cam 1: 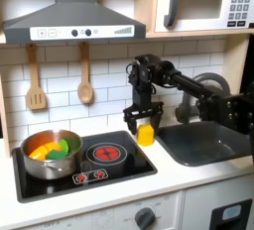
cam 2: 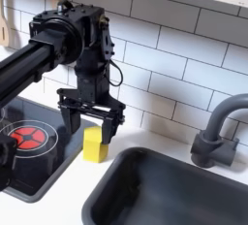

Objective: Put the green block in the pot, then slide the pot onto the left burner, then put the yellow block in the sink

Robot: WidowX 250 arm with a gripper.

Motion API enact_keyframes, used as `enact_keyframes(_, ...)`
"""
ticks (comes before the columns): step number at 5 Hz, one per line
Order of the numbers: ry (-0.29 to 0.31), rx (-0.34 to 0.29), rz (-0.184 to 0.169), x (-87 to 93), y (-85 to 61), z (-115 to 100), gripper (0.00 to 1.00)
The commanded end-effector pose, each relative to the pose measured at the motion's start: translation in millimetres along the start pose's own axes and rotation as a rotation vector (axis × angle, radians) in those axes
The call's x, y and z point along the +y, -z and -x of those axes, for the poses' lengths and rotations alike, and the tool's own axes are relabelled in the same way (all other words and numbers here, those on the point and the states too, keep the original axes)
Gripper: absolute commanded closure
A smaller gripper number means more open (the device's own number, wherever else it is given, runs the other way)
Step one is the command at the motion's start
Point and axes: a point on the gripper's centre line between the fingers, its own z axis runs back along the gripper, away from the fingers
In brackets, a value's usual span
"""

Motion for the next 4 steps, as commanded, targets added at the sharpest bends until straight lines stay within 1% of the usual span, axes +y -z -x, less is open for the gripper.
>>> enact_keyframes(1, -0.002, 0.025, -0.007, 1.3, 17.0, 8.8, 0.0)
enact_keyframes(2, -0.001, 0.028, -0.001, 1.1, 24.4, 13.0, 0.0)
enact_keyframes(3, 0.002, 0.032, -0.003, 1.7, 31.4, 15.3, 0.0)
enact_keyframes(4, -0.001, -0.003, -0.008, 5.6, 31.1, 13.6, 0.0)
